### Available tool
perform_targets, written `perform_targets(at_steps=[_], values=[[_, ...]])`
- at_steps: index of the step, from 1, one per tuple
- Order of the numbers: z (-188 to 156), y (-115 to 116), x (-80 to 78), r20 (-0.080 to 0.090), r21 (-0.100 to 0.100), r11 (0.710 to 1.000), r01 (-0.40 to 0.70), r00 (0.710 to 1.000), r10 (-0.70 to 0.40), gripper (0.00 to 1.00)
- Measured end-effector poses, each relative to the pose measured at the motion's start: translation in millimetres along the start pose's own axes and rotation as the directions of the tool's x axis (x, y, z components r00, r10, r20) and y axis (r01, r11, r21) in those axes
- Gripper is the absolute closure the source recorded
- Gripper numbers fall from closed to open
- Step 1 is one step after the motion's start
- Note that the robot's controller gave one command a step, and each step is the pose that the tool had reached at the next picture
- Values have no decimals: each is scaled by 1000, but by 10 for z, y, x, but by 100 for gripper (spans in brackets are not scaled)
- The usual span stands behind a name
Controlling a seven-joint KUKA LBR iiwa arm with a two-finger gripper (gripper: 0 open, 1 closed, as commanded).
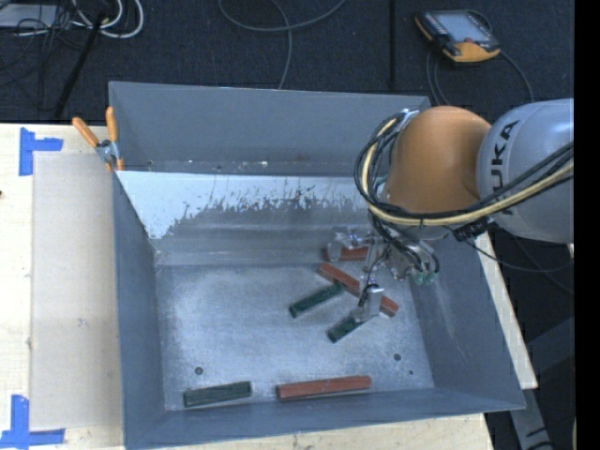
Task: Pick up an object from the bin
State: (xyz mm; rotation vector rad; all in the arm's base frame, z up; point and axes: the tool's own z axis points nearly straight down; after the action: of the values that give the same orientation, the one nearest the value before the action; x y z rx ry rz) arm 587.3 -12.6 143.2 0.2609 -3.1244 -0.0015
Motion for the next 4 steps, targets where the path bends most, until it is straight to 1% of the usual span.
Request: perform_targets(at_steps=[1, 2, 3, 4], values=[[2, -271, -145, 20, 4, 999, 35, 999, -35, 0], [500, 169, 33, 5, 4, 986, 169, 986, -169, 0], [635, 127, -62, 8, -4, 964, 267, 964, -267, 0], [699, 914, 371, 6, -3, 991, -135, 991, 135, 100]])
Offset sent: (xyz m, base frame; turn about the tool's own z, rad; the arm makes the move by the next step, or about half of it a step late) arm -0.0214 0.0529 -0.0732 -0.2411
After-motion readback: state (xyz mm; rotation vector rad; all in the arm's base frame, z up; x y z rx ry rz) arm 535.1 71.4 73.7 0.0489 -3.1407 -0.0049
